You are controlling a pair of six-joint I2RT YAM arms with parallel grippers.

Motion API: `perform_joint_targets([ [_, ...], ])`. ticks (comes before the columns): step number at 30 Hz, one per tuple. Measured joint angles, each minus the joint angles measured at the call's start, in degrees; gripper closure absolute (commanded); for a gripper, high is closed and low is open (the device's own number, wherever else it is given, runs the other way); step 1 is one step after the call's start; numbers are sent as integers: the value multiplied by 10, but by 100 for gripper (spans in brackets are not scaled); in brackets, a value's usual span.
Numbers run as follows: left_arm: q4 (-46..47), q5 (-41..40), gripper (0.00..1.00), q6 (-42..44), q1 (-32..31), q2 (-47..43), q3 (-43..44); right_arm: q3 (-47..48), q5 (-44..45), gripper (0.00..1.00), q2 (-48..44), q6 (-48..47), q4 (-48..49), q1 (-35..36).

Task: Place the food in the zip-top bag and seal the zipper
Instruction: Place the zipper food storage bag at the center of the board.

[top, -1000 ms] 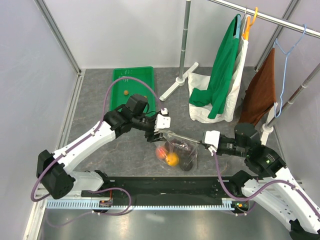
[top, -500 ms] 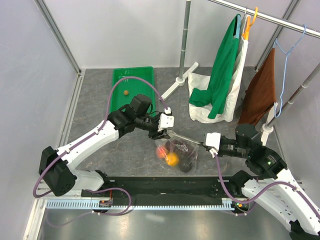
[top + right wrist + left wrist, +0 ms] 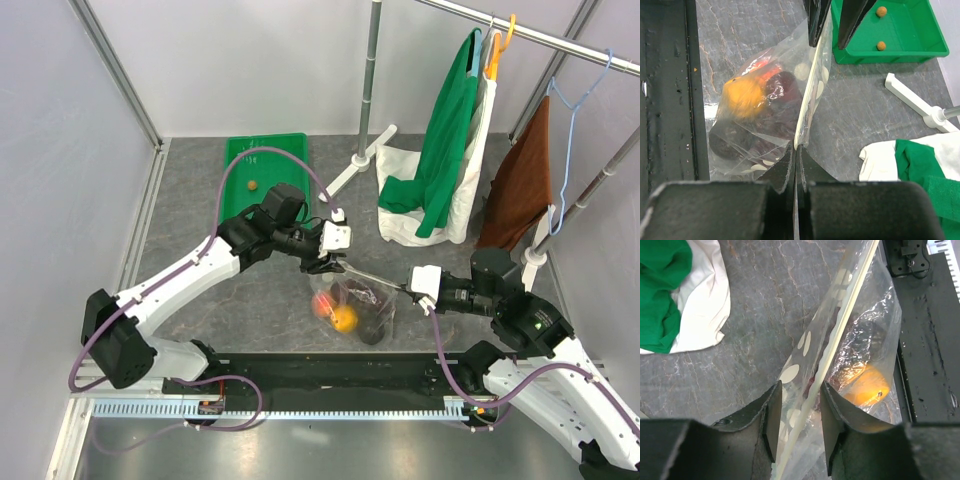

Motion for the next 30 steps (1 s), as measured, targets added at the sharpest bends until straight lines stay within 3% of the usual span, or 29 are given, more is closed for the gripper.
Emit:
perform_joint_targets([
  [3,-2,-2,62,0,0,10,1,0,0,100,0,0,0,0],
  [6,-9,-2,71,1,0,18,1,0,0,100,0,1,0,0],
  [8,-17,-1,96,1,0,19,1,0,0,100,0,4,0,0],
  [9,-21,1,98,1,0,19,1,0,1,98,0,6,0,0],
  [11,-31,3,98,0,0,21,5,0,2,83,0,16,4,0],
  [12,-37,4,98,-1,0,24,11,0,5,60,1,29,8,0],
  [16,-58,-1,98,-15,4,46,53,5,20,6,15,104,26,0],
  [17,-62,-3,98,-18,7,52,66,9,24,2,23,130,31,0],
  [25,-71,-40,98,-9,28,130,196,48,127,2,42,338,108,0],
  [30,-68,-72,98,25,38,181,250,103,188,2,51,418,144,0],
])
